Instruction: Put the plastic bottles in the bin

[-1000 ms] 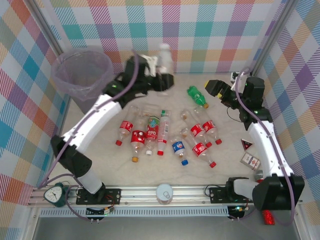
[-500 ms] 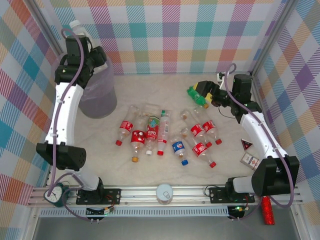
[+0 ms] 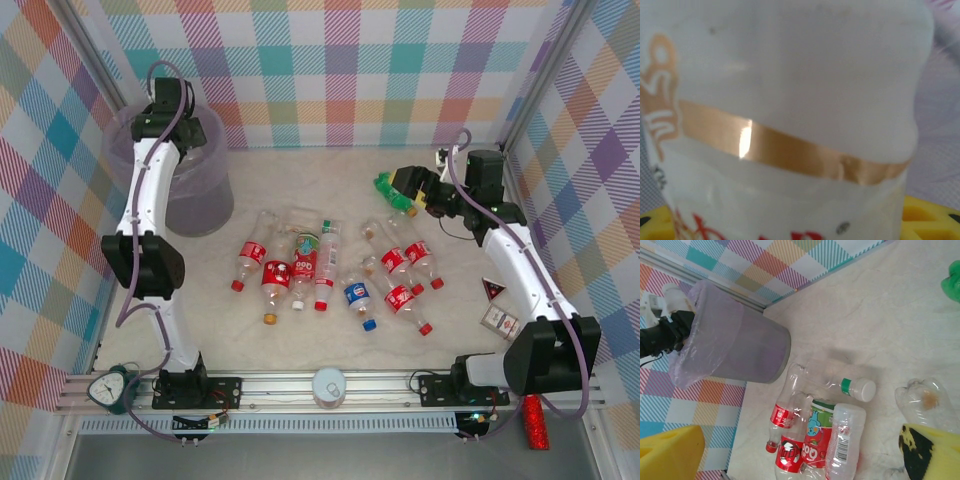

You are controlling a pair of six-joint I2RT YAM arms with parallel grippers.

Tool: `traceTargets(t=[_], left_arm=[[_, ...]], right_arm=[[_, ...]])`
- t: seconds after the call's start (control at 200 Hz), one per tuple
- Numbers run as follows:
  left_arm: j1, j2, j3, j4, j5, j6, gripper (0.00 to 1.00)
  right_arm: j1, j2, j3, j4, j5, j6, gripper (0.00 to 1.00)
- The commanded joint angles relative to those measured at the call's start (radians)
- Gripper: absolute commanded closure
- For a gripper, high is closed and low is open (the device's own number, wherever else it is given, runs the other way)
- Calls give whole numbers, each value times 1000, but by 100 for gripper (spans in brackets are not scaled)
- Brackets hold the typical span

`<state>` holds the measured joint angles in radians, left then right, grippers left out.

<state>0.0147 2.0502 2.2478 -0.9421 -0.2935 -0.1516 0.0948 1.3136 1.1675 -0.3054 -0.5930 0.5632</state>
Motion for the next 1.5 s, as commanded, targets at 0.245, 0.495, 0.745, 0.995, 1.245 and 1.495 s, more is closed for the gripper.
traceTargets(t=[0.245,0.495,0.745,0.995,1.245,1.495], left_arm=[[28,8,-89,-35,48,77,90],[30,-8,-156,-16,108,71,68],[31,-33,-163,-11,130,66,33],[31,-52,-147,-23,133,65,13],[31,-83,-112,-46,129,71,12],[31,-162,-82,-60,109,96,4]], right_arm=[[-1,-10,46,-54,46,-59,1],[0,-5,45,-56,75,-61,1],[0,-8,46,-59,80,-59,1],[0,-14,46,-64,78,-64,1],[-3,-18,49,-78,103,-77,0],[-26,0,68,-203,233,-165,0]])
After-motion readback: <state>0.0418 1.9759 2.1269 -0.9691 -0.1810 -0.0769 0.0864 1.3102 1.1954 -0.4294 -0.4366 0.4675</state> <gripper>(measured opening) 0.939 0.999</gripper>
